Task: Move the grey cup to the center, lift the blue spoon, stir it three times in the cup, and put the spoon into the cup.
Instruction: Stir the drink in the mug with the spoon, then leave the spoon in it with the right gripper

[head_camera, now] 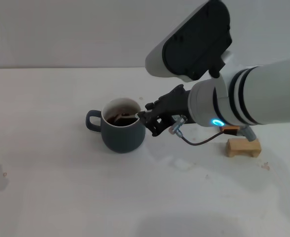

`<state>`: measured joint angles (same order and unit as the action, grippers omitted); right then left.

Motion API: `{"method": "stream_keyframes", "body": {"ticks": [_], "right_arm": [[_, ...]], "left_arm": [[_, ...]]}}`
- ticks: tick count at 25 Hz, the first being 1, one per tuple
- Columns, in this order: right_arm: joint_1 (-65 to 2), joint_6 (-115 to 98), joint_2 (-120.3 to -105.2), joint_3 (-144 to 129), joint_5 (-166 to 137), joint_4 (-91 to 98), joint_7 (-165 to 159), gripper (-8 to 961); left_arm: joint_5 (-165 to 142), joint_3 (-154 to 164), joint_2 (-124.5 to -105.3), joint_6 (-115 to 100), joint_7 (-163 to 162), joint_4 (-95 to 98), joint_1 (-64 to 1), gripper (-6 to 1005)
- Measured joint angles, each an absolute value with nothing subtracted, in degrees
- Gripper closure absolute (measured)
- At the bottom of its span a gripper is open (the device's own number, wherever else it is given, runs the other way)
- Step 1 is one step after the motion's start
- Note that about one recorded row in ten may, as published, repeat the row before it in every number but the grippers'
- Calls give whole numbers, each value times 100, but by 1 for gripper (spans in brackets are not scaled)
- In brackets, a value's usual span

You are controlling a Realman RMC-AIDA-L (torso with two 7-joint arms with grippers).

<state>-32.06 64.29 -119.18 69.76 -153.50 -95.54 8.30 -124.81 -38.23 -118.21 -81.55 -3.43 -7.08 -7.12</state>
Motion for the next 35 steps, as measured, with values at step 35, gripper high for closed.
{"method": "stream_keyframes", "body": {"ticks": [35], "right_arm": [[-3396, 5763, -11891, 7111, -15181, -8574, 1148, 793]], "left_arm": [[-12499, -3779, -11829, -8210, -343, -726, -643, 1001]]}}
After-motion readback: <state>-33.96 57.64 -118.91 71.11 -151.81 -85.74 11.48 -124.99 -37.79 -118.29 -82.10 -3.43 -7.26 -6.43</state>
